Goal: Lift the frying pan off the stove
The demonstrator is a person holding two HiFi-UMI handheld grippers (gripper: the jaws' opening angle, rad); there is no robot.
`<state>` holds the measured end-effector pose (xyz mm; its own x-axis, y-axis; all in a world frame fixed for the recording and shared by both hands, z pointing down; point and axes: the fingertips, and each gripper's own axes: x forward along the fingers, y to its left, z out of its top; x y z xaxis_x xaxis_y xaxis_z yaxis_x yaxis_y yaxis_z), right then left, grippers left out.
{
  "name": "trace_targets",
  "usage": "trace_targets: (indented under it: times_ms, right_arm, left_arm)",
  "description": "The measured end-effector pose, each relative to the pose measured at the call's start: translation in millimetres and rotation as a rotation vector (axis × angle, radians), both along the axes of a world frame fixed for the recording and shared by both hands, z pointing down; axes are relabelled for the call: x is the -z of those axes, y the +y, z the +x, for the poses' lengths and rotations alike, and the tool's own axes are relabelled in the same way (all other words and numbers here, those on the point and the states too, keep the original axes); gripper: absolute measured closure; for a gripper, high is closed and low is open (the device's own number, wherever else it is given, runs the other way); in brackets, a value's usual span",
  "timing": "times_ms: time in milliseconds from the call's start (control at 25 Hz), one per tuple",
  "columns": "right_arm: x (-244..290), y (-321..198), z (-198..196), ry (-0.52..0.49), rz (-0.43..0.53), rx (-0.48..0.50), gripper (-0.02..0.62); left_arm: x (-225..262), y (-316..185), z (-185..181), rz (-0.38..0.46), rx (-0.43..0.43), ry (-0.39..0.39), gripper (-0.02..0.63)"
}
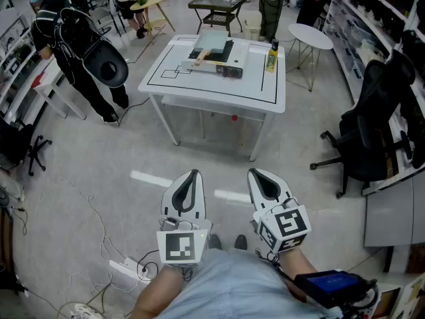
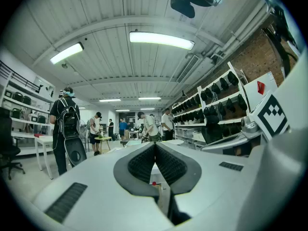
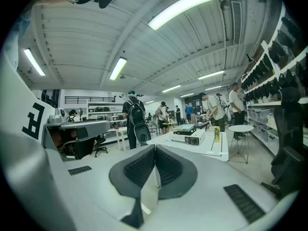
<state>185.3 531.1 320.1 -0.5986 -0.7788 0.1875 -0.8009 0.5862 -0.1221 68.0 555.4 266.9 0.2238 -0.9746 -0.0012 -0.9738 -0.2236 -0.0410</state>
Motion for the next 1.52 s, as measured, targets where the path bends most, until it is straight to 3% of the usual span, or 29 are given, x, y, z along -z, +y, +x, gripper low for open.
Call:
trace_targets:
  times_ms: [400,600,1040,1240,1520]
  right_arm:
    - [-7.1,-10.4,-18.1,-0.005,-0.01,-0.001,0.548]
    - [-4.5,-13.1,-35.9,-0.069,-0.016,-0.011,0.546]
    - [-23.9,-33.2,-64.7,-0.058,-0.044,-0.063,0.545]
    - [-35.1,-72.1,-64.9,-0.065,-0.062,-0.094,0.545]
    - [-59.4,-172.9,-79.9,-0.074,-0.128,-0.063,0.545]
  left_arm:
    - [-8.3,-12.5,-17.3,-0.004,-0.008,0.008,0.588]
    - [-12.4,-14.9,-36.5,-0.014,-0.014,0.017,0.588]
    - [-42.1,-34.8,-81.7,-0.073,-0.01,0.033,0.588]
    - [-60.5,-67.4,-90.8,-0.118,-0.007,0.019,0.588]
    - [-74.1,-162.6,-101.1,-0.167,0.014,-0.004,0.588]
